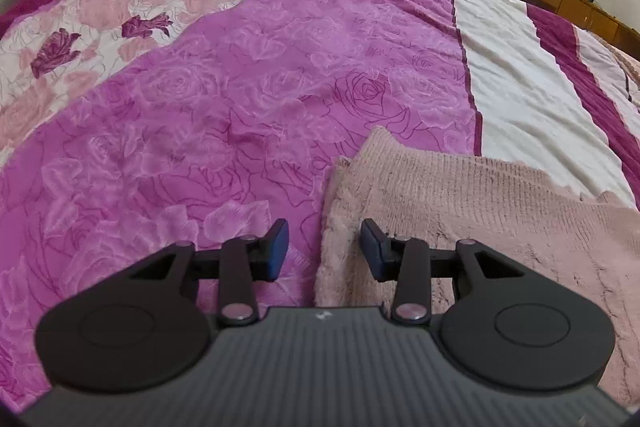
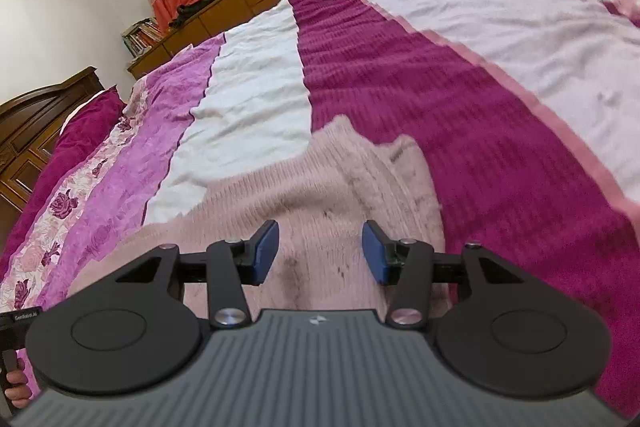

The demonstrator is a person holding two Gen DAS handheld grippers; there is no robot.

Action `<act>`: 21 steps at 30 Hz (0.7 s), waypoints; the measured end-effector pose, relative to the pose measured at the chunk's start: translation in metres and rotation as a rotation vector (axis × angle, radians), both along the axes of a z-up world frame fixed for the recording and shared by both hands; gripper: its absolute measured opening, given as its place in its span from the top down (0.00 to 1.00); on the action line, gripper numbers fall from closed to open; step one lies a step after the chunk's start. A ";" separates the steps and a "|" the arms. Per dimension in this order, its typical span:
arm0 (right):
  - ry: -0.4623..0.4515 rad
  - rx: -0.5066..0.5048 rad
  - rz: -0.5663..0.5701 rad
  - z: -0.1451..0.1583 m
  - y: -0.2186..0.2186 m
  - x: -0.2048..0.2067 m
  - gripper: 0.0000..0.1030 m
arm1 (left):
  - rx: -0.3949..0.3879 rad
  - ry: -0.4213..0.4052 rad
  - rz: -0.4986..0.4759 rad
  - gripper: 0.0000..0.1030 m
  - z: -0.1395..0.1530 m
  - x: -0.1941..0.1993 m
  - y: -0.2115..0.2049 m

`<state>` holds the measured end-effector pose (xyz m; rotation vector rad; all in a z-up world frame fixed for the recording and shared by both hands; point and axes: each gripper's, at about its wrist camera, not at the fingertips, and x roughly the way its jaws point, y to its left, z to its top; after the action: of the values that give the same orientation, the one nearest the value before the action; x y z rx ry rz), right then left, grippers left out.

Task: Fold small clothes
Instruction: 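Move the open right gripper to the edge of the folded pink cardigan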

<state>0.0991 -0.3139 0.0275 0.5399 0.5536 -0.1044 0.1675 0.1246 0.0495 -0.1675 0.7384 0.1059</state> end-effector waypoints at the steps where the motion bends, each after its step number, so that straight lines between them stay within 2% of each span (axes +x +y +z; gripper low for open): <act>1: -0.006 -0.007 0.003 0.004 -0.001 0.003 0.47 | 0.003 0.001 -0.002 0.59 0.001 -0.001 -0.001; 5: -0.045 0.004 0.036 0.014 -0.009 0.017 0.47 | -0.012 -0.003 -0.023 0.59 0.005 -0.008 -0.006; 7: -0.012 0.021 0.061 0.011 -0.014 0.031 0.47 | -0.016 -0.004 -0.037 0.59 0.006 -0.011 -0.011; 9: 0.049 0.031 0.037 0.000 -0.022 0.044 0.47 | -0.011 0.004 -0.046 0.59 0.006 -0.014 -0.015; 11: 0.060 0.040 0.037 -0.009 -0.029 0.050 0.47 | -0.007 0.013 -0.048 0.59 0.005 -0.017 -0.018; 21: 0.034 0.071 0.009 0.009 -0.033 0.022 0.46 | -0.026 0.037 -0.056 0.59 0.019 -0.036 -0.020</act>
<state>0.1213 -0.3467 0.0361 0.6056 0.5942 -0.0853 0.1319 0.1043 0.0688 -0.1698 0.7808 0.0457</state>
